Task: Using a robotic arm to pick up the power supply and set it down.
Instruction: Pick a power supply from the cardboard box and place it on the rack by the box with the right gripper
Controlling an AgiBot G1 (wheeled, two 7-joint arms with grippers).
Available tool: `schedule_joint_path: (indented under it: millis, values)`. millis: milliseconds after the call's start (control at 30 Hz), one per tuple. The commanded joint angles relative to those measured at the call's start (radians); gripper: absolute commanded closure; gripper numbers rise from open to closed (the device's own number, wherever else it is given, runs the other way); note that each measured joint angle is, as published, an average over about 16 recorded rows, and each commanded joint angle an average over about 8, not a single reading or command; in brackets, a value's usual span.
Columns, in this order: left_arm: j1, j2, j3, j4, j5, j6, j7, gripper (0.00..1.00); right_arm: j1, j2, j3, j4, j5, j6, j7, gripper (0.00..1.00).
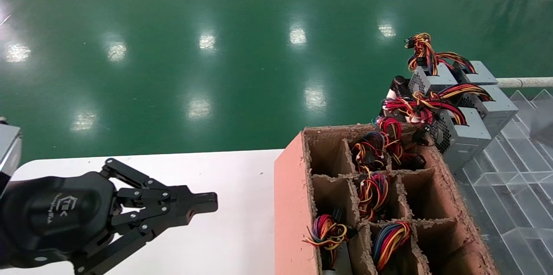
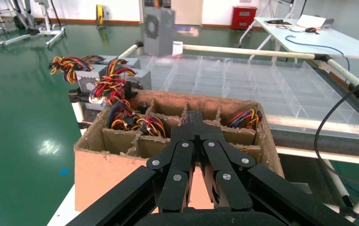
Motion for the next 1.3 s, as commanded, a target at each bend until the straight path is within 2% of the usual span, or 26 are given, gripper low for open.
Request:
schedule_joint_path:
  millis: [33,267,500,733,933,1300]
  values:
    - [0.000,0.000,0.000,0.000,0.000,0.000,0.000,1.00,-0.025,0.049,0.004,-0.006,0.031,-0.014,0.002,1.00]
    - [0.000,0.000,0.000,0.000,0.000,0.000,0.000,1.00,-0.123,0.175,-0.047,-0.041,0.189,0.004,-0.023,1.00]
    - [0.000,0.000,0.000,0.000,0.000,0.000,0.000,1.00,-0.203,0.242,-0.165,-0.051,0.329,0.086,-0.071,1.00]
    - [0.000,0.000,0.000,0.000,0.000,0.000,0.000,1.00,-0.262,0.251,-0.289,-0.050,0.460,0.215,-0.140,1.00]
    - [0.000,0.000,0.001,0.000,0.000,0.000,0.000,1.00,-0.286,0.254,-0.349,-0.039,0.541,0.301,-0.194,1.00]
    - [0.000,0.000,0.001,0.000,-0.001,0.000,0.000,1.00,-0.306,0.258,-0.389,-0.041,0.556,0.377,-0.236,1.00]
